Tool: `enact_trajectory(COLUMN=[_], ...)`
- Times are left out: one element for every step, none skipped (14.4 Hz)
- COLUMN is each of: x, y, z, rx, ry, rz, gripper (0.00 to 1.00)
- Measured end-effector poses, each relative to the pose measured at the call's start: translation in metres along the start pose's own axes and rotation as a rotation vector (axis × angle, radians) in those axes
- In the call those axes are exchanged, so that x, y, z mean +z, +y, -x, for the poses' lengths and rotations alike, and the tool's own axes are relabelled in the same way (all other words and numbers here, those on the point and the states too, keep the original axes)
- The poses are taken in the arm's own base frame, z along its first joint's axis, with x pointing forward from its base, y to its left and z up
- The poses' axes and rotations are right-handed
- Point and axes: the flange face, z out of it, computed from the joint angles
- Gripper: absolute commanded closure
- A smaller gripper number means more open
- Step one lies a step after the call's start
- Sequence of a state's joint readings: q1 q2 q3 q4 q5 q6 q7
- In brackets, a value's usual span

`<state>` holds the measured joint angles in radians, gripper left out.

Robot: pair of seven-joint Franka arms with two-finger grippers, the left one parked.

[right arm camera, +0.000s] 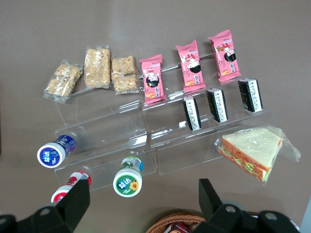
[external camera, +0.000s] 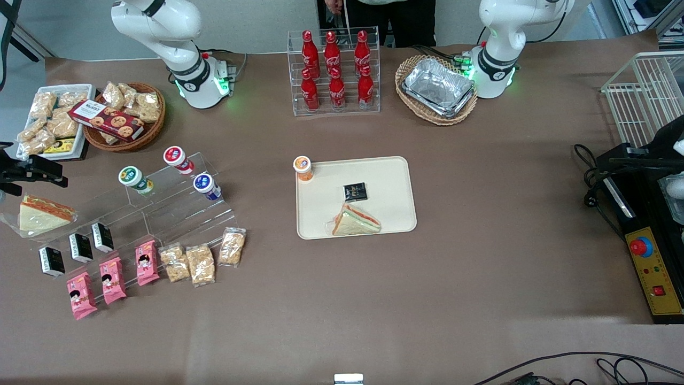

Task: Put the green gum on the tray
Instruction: 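Move the right gripper toward the acrylic rack of gum bottles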

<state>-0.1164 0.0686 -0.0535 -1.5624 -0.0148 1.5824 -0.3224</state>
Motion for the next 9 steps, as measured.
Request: enact_trajectory(x=[0.0000, 0.0002, 0.0002, 0.0000, -0.0004, -0.0007, -0.0009, -0.0009, -0.0009], y=[-0.0018, -0.0040, -0.0062, -0.0063, -0.0046, -0.0023, -0.0010, -0.0014, -0.0018], z=[-0.0006, -0.0010, -0.0015, -0.0015, -0.0007, 0.0002, 0.0007, 0.0006, 0.0005], rx=[-0.003, -0.007, -0.011, -0.011, -0.008, -0.004, -0.001, -0.002, -0.003], ry=[0.000, -0.003, -0.003, -0.003, -0.003, -0.002, -0.002, -0.002, -0.002], rz=[0.000, -0.001, -0.001, -0.001, -0.001, -0.001, -0.001, -0.001, -0.001], gripper=[0.00, 0.00, 0.00, 0.00, 0.00, 0.00, 0.00, 0.00, 0.00])
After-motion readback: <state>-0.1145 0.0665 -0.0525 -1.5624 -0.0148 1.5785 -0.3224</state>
